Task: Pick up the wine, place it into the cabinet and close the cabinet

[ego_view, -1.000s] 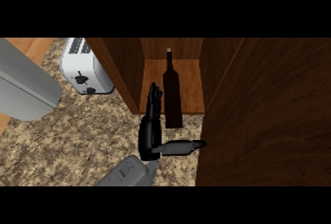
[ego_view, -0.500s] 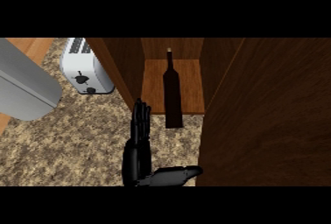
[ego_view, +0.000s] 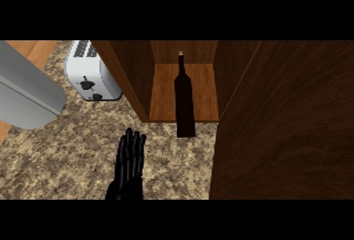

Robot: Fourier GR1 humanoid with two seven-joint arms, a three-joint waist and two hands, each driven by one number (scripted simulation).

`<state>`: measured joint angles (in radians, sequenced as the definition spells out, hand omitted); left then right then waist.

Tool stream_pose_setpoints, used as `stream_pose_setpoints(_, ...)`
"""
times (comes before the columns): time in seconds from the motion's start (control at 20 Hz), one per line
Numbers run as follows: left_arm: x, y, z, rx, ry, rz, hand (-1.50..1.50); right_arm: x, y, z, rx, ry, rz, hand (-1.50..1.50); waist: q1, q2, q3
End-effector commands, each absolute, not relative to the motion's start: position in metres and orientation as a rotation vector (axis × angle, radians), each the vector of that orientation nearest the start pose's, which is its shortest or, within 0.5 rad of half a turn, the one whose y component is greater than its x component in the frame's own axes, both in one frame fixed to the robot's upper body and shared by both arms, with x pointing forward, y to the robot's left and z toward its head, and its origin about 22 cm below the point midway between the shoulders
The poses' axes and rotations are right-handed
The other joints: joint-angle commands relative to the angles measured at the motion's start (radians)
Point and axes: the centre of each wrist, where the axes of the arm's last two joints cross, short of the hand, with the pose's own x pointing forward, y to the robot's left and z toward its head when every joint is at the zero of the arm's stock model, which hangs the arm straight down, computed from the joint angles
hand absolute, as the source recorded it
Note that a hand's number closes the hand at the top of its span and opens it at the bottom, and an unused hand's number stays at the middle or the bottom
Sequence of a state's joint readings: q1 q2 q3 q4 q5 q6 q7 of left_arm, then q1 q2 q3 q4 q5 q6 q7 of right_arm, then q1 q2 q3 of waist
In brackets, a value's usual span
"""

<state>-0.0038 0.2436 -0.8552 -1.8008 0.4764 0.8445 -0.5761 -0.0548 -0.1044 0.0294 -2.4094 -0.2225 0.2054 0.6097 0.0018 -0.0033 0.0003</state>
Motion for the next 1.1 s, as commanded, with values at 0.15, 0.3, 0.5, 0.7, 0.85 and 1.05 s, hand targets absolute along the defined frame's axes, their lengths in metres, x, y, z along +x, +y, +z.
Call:
stream_pose_setpoints(0.15, 0.144, 0.148, 0.043, -0.258, -1.909, 0.159, -1.50, 0.148, -0.227, 0.190, 0.380, -1.788, 0.478, 1.50, -0.003, 0.002, 0.000)
stream_pose_setpoints(0.3, 0.130, 0.153, 0.049, -0.251, -1.913, 0.140, -1.50, 0.140, -0.228, 0.195, 0.358, -1.837, 0.493, 1.50, -0.003, 0.001, 0.000)
stream_pose_setpoints(0.5, 0.125, 0.191, 0.052, -0.237, -1.922, 0.140, -1.50, 0.126, -0.221, 0.195, 0.467, -1.764, 0.483, 1.50, -0.003, -0.002, -0.001)
stream_pose_setpoints(0.7, 0.126, 0.193, 0.050, -0.215, -1.931, 0.163, -1.50, 0.126, -0.207, 0.191, 0.594, -1.632, 0.478, 1.50, -0.001, -0.002, -0.001)
stream_pose_setpoints(0.85, 0.121, 0.205, 0.066, -0.202, -1.964, 0.175, -1.50, 0.130, -0.203, 0.187, 0.599, -1.624, 0.462, 1.50, 0.005, 0.000, -0.001)
stream_pose_setpoints(1.05, 0.125, 0.225, 0.061, -0.179, -1.956, 0.216, -1.50, 0.113, -0.184, 0.188, 0.686, -1.624, 0.622, 1.50, 0.000, -0.002, -0.001)
